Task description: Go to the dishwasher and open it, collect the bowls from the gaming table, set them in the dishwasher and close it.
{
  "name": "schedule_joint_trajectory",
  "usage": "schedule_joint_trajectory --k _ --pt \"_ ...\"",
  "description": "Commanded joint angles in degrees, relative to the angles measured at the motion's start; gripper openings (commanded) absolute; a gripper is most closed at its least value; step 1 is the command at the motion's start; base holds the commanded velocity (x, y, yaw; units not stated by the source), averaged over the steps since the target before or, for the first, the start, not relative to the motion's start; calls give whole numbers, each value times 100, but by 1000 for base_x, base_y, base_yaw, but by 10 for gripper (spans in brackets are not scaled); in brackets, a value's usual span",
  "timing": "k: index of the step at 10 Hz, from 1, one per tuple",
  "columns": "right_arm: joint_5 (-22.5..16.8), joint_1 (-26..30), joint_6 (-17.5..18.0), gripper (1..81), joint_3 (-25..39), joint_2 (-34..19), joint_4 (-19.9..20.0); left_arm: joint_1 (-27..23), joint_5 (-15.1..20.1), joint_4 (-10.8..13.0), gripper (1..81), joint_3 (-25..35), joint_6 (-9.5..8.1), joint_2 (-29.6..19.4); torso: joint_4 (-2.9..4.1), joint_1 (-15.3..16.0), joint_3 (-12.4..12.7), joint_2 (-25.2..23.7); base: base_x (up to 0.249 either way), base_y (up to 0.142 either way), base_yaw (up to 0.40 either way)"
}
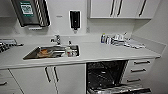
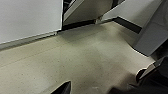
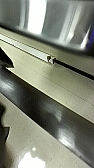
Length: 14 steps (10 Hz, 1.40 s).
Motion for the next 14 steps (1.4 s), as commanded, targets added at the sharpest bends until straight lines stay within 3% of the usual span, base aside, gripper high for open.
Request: schedule_joint_trajectory --k 1,7,8,9,11,13,14 --pt "-1614 171 -206 811 225 -156 -198 -291 8 16 811 -88 -14 -148 0 0 0 0 -104 0 0" --pt "-1493 -136 -318 811 40 11 -496 -273 60 -10 811 -88 -40 -139 0 -2 0 -2 -52 0 0" --pt "-1289 -303 -592 811 102 11 -602 -282 105 16 811 -88 -379 -156 0 -2 0 0 0 0 0" --pt "-870 -523 -1124 811 181 11 -664 -274 165 43 811 -88 -949 -174 0 0 -2 0 0 0 0" --pt "-51 -1128 -2242 811 102 89 -655 -264 683 288 811 -80 -2278 -157 0 0 -2 0 0 0 0" --pt "566 -1708 -2912 811 -337 371 -655 -159 1063 596 811 -71 -3292 -69 0 0 -2 0 0 0 0" --pt "724 -1937 -3264 811 -689 626 -664 -133 1344 913 811 -79 -3828 28 0 0 -2 0 0 0 0"
